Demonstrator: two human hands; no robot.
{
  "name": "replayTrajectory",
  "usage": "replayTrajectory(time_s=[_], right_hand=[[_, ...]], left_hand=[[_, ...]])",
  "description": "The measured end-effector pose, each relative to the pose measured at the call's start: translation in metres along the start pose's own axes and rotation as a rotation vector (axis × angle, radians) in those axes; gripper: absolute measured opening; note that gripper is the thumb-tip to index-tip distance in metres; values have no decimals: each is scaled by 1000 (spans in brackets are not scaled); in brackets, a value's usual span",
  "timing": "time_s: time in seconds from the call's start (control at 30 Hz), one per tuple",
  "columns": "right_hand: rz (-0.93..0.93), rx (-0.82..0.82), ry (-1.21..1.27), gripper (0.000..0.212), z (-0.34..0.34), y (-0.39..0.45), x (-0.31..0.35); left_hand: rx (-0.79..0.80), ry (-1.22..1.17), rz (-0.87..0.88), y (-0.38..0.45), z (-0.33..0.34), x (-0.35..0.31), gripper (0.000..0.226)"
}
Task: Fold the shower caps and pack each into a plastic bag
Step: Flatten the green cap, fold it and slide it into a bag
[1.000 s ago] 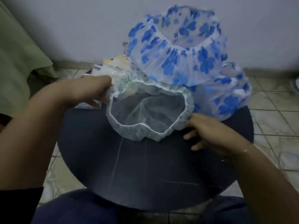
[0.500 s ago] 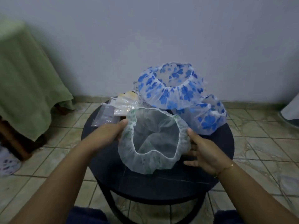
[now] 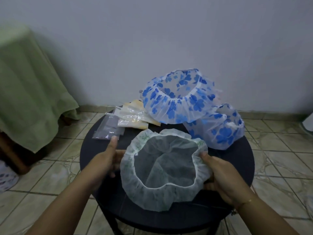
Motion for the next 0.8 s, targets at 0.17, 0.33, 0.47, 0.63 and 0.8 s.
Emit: replayTrajectory(time_s=[0.17,0.33,0.47,0.63,0.8], right_hand=[[23,-24,3,41,5,2,1],[22,-39,16,41,6,2,1],[28,-60,21,41,7,4,0],[20,-77,16,33,7,6,-2],[22,-92,13,33,8,5,-3]], left_hand=[[306,-66,-109,5,-8,2,89],[372,-71,-40,1,-1,4,70],[152,-111,-49,7,1,7,55],[188,-78,-74,8,1,6,81],[344,-158,-55,-4,8,3,93]])
Point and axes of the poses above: each hand's wrist, its own y-axis towards the middle knuckle, its own z-axis out of the palm, x = y × z, the point moved 1 cm from there along y, towards the middle knuckle, and after that the axes turned 12 degrees about -x, right-handed, at the moved point
